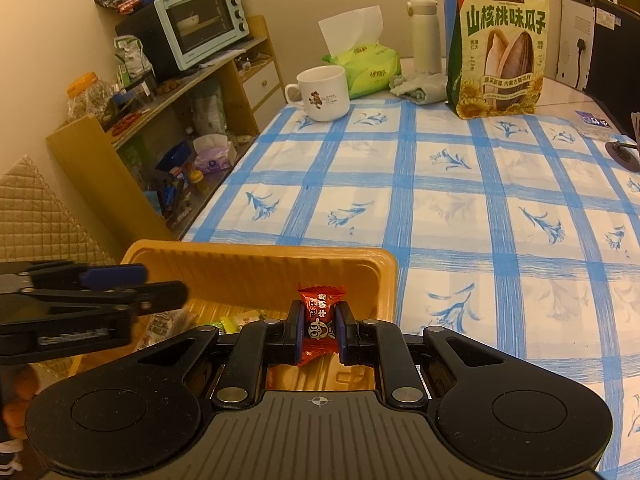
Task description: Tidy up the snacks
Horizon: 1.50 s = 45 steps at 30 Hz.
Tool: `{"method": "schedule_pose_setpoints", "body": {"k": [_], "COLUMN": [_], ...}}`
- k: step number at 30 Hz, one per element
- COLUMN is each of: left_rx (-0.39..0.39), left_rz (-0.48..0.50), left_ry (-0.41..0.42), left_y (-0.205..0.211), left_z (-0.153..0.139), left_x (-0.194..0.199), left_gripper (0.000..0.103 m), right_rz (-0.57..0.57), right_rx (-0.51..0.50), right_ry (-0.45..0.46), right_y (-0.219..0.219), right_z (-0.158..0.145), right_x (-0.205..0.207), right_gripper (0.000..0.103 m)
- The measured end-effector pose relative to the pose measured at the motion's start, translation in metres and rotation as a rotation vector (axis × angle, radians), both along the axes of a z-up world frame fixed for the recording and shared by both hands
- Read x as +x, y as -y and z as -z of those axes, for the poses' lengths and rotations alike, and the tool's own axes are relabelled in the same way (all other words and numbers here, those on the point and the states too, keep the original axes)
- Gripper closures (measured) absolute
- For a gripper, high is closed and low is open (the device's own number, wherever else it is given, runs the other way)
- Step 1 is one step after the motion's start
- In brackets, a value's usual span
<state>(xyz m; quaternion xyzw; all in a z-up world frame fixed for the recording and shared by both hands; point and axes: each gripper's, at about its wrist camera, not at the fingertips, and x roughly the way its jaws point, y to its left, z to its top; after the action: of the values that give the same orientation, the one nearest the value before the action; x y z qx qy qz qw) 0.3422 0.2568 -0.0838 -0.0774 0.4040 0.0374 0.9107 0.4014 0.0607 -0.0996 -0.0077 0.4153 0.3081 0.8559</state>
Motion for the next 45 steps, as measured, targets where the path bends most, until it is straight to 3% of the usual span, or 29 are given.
{"method": "schedule_pose_setpoints", "body": {"k": [12,14,15,16,27,34,45], "left_rx": [0.012,0.017,0.019,0.021,0.037,0.055,0.041], "left_rz": [-0.045,-0.051,-0.054,-0.055,-0.068,-0.068,-0.079], "left_ry": [-0.009,-0.008,-0.007,-0.006,0.016,0.008,-0.045], "left_y": [-0.014,-0.014,-0.014,-0.013,0.007,0.035,0.097], "left_z": [-0.002,-0.004,-0.005,-0.006,-0.027,-0.04,-0.043], "left_x": [-0.022,-0.025,-0.027,-0.029,-0.063,-0.1,-0.161], "left_gripper": [0.054,0.054,0.054,0.054,0.054,0.054,0.054], "right_rz": [0.005,0.013,0.022,0.035,0.037,0.044,0.014], "right_rx": [-0.016,-0.001,0.01,0.021,0.085,0.099,0.031], "right_ry": [0.009,0.001,0.006,0.018,0.051,0.062,0.071], "right_y": [-0.016,-0.015,-0.013,-0.011,0.019,0.054,0.113], "right_z": [0.012,0.011,0.009,0.007,-0.027,-0.044,-0.047], "right_x": [0.003,0.002,0.001,-0.002,-0.042,-0.084,-0.151], "right_gripper": [0.084,0.067,0.051,0.041,0.019,0.014,0.014]}}
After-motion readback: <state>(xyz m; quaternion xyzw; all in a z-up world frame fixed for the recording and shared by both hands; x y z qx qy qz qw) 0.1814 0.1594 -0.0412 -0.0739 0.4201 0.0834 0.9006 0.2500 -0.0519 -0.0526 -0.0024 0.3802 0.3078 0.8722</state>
